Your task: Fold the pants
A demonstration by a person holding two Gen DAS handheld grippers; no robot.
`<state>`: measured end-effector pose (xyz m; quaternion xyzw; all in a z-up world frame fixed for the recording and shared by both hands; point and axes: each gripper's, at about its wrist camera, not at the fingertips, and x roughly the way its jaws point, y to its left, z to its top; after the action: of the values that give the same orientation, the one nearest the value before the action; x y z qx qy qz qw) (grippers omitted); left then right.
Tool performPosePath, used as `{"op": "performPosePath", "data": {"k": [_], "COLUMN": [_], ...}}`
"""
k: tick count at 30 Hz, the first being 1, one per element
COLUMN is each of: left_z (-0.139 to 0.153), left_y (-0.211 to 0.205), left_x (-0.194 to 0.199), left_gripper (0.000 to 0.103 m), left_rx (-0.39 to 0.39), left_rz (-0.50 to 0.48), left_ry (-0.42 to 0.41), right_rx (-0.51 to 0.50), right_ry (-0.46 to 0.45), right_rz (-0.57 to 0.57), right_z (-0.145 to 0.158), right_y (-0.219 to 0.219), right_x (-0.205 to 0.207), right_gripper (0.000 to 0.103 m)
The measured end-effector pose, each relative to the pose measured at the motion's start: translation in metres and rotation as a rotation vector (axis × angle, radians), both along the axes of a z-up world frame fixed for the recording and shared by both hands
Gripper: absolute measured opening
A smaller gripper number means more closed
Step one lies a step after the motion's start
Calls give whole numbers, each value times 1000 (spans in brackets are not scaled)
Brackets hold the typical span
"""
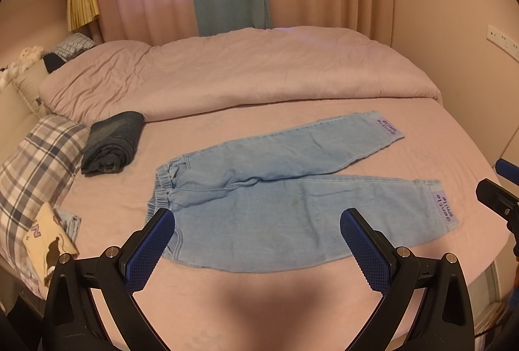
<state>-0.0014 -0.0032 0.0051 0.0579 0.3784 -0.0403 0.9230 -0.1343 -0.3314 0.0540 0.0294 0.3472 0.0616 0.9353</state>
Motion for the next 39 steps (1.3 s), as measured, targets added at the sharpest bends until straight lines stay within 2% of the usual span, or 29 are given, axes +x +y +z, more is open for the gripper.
{"op": "performPosePath", "data": {"k": [33,35,39], "left_z": [-3,-5,-20], "left_y": [-4,-2,22], "left_x": [1,2,9], "left_gripper": [102,102,102], "left_rx": [0,-19,-161], "left_rz": [-6,-11,-21], "left_ry": [1,7,45], "right_rx": [-4,-4,-17], "right_ry": [2,2,4], "right_rz": [0,1,19], "right_z": [-1,-1,-9], "right_y": [1,1,2], "right_x": [0,0,1], "right_gripper": [101,101,101]}}
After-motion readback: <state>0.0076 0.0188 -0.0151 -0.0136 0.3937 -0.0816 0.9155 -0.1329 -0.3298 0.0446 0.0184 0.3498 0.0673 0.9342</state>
